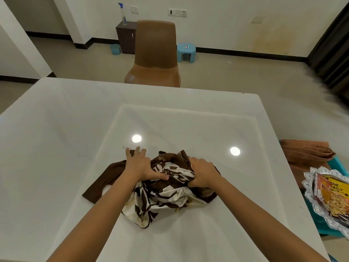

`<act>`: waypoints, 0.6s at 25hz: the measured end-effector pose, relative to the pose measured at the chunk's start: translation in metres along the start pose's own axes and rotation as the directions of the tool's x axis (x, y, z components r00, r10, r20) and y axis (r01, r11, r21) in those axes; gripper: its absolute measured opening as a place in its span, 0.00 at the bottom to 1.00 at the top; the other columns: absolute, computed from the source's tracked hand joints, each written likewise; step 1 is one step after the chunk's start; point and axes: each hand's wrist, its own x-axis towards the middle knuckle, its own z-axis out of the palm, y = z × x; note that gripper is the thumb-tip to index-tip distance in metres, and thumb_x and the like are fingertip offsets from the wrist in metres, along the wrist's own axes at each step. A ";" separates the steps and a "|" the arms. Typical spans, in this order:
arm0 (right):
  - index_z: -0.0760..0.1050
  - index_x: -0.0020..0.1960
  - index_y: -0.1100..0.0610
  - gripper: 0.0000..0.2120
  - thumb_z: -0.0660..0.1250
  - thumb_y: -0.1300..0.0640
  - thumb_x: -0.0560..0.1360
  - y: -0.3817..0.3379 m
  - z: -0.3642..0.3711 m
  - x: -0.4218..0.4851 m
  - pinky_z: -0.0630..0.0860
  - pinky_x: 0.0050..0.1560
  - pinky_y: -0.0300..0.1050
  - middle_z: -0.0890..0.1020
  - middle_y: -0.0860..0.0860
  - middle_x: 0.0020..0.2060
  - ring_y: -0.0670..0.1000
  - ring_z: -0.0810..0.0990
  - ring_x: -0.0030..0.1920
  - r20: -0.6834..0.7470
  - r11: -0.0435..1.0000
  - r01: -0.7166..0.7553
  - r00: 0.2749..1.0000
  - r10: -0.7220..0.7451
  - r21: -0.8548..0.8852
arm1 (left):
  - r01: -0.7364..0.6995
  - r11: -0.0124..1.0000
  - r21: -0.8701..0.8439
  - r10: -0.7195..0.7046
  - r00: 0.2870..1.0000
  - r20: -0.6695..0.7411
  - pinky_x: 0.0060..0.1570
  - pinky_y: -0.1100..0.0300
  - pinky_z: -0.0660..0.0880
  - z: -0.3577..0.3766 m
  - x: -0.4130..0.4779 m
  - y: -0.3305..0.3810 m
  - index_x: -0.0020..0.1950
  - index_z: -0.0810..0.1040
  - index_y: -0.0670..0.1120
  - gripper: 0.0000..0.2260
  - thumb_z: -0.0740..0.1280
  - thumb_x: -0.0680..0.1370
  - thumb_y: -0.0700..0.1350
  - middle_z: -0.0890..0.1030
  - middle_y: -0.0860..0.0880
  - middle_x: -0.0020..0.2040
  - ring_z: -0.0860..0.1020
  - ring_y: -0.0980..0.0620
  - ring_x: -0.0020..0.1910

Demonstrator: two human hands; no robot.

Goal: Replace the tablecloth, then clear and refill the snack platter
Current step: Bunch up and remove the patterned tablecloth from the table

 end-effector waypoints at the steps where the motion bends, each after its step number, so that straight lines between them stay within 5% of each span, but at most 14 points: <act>1: 0.57 0.71 0.51 0.43 0.73 0.40 0.63 0.000 0.001 0.000 0.73 0.56 0.57 0.73 0.51 0.61 0.58 0.73 0.59 -0.007 0.999 -0.036 0.999 0.036 0.023 | -0.007 0.999 -0.054 0.009 0.999 0.031 0.69 0.34 0.51 0.003 -0.004 -0.004 0.68 0.71 0.47 0.59 0.48 0.50 0.85 0.64 0.43 0.73 0.60 0.41 0.73; 3: 0.55 0.72 0.51 0.45 0.73 0.41 0.63 0.000 0.004 -0.003 0.72 0.57 0.58 0.71 0.51 0.63 0.59 0.72 0.61 -0.015 0.991 -0.116 0.993 0.117 0.069 | 0.024 0.951 -0.307 0.013 0.993 0.118 0.67 0.39 0.63 0.007 -0.011 -0.012 0.68 0.67 0.48 0.60 0.51 0.47 0.85 0.70 0.44 0.68 0.69 0.43 0.66; 5: 0.53 0.73 0.50 0.45 0.72 0.41 0.64 -0.002 0.009 -0.005 0.71 0.58 0.60 0.70 0.53 0.63 0.60 0.71 0.62 -0.046 0.965 -0.218 0.973 0.227 0.145 | 0.096 0.794 -0.600 -0.011 0.990 0.144 0.59 0.49 0.73 0.016 -0.019 -0.009 0.67 0.68 0.47 0.55 0.59 0.51 0.83 0.74 0.44 0.63 0.75 0.46 0.58; 7: 0.52 0.73 0.49 0.44 0.72 0.42 0.65 -0.007 0.013 -0.009 0.70 0.58 0.60 0.70 0.53 0.63 0.61 0.71 0.61 -0.088 0.925 -0.305 0.939 0.331 0.227 | 0.197 0.600 -0.775 -0.144 0.980 0.137 0.58 0.51 0.74 0.027 -0.024 0.009 0.69 0.65 0.43 0.50 0.65 0.60 0.77 0.74 0.42 0.65 0.75 0.45 0.60; 11: 0.45 0.75 0.46 0.47 0.71 0.43 0.68 -0.016 0.021 -0.019 0.69 0.58 0.60 0.67 0.55 0.66 0.62 0.70 0.62 -0.089 0.807 -0.461 0.847 0.524 0.368 | 0.332 0.202 -0.921 -0.397 0.888 0.233 0.61 0.47 0.72 0.033 -0.024 0.049 0.67 0.69 0.37 0.53 0.64 0.59 0.78 0.72 0.38 0.65 0.71 0.40 0.64; 15: 0.44 0.76 0.45 0.46 0.70 0.41 0.69 -0.015 0.029 -0.035 0.68 0.59 0.62 0.66 0.56 0.67 0.62 0.69 0.62 -0.065 0.639 -0.555 0.726 0.685 0.533 | 0.453 0.408 -0.793 -0.448 0.856 0.259 0.67 0.39 0.58 0.020 -0.035 0.081 0.73 0.64 0.48 0.47 0.50 0.66 0.79 0.61 0.38 0.71 0.58 0.35 0.70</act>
